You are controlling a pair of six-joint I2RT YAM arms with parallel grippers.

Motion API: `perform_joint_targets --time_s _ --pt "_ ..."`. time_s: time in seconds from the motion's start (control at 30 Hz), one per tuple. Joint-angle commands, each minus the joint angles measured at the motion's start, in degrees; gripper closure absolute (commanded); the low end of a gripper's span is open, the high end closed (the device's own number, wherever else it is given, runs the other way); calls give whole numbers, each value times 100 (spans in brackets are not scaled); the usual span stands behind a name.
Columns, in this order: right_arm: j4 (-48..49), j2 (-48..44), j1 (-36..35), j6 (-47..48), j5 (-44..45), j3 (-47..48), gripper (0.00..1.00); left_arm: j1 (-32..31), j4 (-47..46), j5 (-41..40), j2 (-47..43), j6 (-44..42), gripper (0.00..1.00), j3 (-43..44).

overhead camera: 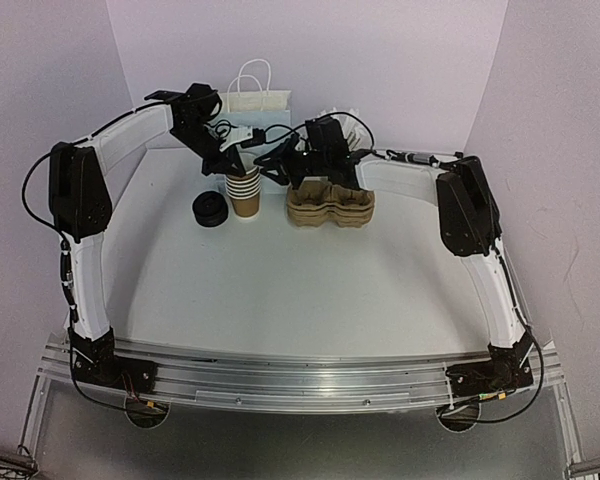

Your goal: Pack the takeout coffee

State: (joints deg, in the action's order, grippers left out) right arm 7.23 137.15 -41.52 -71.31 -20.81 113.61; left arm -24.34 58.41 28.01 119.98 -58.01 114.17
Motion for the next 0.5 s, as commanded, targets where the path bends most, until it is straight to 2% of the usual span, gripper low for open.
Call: perform_joint_targets --time_s 0.0,0.17,0.47 --pt "235 149 -45 -167 -20 212 74 -19 80 198 -107 110 100 275" --pt "282 3 -41 -234 56 -51 75 -13 209 172 -147 197 100 514" --pt "281 -495 -41 76 248 -185 65 34 716 89 -351 -38 100 881"
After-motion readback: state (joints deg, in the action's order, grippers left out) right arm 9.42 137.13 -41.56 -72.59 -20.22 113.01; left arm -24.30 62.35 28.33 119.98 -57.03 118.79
